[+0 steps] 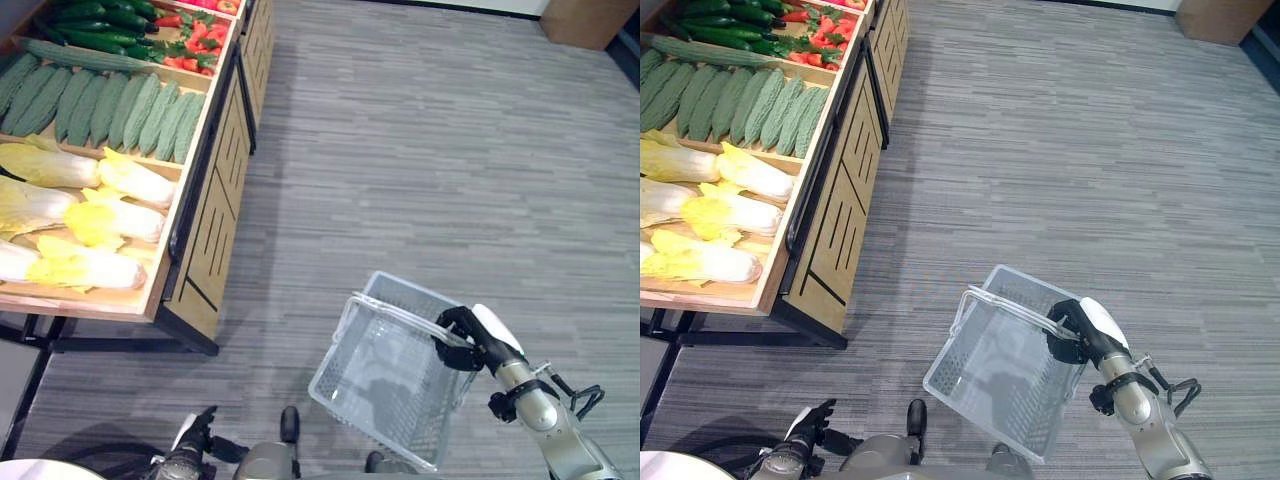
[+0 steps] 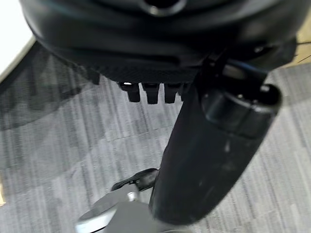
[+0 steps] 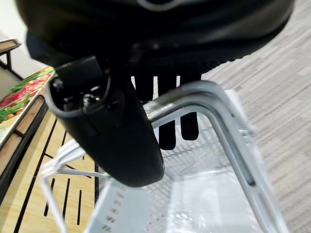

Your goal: Get the vegetables into the basket

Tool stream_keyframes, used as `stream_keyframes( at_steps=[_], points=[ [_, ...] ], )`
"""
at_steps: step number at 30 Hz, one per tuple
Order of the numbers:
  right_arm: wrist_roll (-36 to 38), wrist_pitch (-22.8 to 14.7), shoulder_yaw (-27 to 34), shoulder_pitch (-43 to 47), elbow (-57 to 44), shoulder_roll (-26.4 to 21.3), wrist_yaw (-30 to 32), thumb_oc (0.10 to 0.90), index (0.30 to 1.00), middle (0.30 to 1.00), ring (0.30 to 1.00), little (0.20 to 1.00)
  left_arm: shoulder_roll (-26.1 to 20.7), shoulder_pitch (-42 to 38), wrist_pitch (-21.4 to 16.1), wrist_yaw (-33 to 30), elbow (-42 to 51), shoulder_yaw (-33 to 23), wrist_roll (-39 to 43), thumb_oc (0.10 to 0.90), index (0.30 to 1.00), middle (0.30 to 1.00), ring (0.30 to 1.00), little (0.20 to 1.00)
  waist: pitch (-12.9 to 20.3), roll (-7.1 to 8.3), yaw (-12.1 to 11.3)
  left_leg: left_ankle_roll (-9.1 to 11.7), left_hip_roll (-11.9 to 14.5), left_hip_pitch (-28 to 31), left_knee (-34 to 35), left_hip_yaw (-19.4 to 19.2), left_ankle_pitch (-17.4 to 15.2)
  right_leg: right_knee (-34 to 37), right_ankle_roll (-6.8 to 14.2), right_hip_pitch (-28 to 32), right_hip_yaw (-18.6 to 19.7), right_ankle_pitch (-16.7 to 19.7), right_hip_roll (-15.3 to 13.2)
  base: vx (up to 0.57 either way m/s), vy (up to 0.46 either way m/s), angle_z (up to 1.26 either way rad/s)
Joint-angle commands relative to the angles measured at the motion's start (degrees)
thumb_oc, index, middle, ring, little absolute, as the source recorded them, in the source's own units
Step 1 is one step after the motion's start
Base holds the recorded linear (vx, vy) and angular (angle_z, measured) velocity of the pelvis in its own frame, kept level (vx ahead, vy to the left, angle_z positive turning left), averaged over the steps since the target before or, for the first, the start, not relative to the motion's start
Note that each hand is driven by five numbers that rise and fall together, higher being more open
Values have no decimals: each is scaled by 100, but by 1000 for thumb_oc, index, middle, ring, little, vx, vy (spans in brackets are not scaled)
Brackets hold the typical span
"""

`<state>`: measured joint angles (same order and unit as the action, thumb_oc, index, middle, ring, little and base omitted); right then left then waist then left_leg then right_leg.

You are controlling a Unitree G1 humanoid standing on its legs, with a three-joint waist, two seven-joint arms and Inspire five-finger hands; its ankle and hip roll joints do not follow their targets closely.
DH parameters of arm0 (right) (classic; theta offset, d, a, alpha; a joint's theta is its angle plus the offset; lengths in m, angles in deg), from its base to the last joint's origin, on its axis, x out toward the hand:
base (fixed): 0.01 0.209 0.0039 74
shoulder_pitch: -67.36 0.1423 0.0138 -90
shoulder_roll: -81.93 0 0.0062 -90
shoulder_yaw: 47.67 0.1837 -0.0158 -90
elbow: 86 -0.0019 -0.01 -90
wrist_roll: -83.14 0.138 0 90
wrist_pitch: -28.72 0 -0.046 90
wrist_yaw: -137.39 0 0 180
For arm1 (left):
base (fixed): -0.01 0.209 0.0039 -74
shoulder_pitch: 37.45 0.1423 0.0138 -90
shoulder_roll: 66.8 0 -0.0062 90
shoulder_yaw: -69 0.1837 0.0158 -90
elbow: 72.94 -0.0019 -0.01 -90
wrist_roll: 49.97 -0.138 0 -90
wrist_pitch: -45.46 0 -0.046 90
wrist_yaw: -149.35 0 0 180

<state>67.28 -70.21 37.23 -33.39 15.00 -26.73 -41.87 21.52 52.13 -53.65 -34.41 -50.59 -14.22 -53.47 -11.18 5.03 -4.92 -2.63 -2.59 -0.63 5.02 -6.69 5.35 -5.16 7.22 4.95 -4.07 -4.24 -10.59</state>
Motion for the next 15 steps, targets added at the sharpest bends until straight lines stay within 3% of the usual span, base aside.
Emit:
stream_keyframes(
  at_steps=[1,4,7,11,15],
  points=[
    [275,-414,414,700,-497,-224,327,400,300,300,300,300,-7,22,-133,3,-76,95,-186,900,1000,1000,1000,1000,190,148,-76,84,217,-153,-526,128,-340,-242,204,-213,179,1218,20,84,180,-11],
    [262,-376,315,816,-208,-197,339,400,300,300,300,300,-100,-1,-158,4,133,197,-211,900,1000,1000,1000,1000,118,71,-70,-52,154,-54,-567,182,-409,-1053,229,-545,245,1517,47,49,147,-9],
    [232,-377,308,815,-98,-187,353,400,300,300,300,300,-153,-16,-177,2,206,257,-261,900,1000,1000,1000,1000,106,30,-46,-89,122,40,-572,263,-454,-1318,194,-682,254,1528,126,77,90,1],
    [245,-408,339,871,233,-205,487,400,300,300,300,300,-196,-121,-205,-73,137,312,-321,900,1000,1000,1000,1000,43,-52,115,-48,97,344,-521,492,-607,-743,56,-1134,91,1323,258,153,-2,24],
    [235,-401,362,891,446,-237,604,400,300,300,300,300,-196,-166,-215,-123,51,258,-365,900,1000,1000,1000,1000,-37,-20,243,30,86,637,-538,757,-827,96,134,-1382,220,1601,235,219,-93,48]
  ],
)
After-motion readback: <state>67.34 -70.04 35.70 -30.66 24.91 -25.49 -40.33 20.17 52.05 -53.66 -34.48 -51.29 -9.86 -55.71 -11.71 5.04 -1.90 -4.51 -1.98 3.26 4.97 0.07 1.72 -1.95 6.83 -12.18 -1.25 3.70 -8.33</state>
